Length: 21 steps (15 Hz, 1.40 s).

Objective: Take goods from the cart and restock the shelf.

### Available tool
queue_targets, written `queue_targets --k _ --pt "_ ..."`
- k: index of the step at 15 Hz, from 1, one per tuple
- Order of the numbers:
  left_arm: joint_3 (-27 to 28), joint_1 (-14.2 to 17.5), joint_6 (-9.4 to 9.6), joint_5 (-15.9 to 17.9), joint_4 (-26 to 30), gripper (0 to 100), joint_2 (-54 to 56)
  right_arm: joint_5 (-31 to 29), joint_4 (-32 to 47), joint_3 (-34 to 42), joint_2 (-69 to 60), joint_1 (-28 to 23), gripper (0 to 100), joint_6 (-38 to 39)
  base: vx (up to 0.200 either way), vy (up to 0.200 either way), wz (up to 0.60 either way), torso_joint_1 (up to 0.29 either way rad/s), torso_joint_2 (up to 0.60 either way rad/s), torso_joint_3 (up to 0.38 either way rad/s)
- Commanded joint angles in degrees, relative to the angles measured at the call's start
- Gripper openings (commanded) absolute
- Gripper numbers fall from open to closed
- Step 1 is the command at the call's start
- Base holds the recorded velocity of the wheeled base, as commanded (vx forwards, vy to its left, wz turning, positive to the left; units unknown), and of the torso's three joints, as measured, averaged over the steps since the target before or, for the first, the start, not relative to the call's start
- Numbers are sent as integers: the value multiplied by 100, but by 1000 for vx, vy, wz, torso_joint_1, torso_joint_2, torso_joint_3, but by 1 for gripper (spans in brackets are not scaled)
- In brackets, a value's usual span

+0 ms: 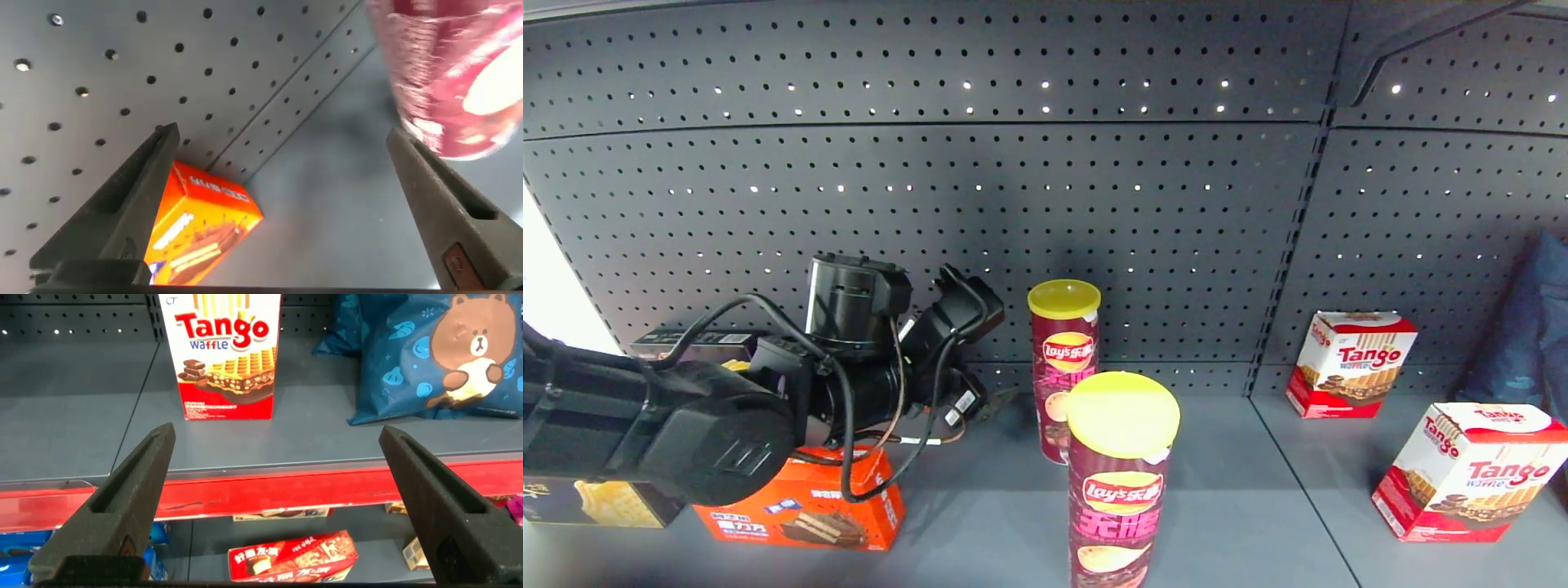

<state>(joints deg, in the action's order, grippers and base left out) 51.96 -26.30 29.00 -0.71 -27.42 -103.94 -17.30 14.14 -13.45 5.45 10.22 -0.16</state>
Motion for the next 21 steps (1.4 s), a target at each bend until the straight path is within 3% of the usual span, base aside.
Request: queue_targets --k 1,21 --pt "210 2 0 -17 -9 100 -338 -2 1 -9 9 -2 100 -2 0 0 0 0 0 0" --pt "552 -253 0 -17 -44 100 -760 -2 10 26 9 -2 100 -2 0 0 0 0 0 0"
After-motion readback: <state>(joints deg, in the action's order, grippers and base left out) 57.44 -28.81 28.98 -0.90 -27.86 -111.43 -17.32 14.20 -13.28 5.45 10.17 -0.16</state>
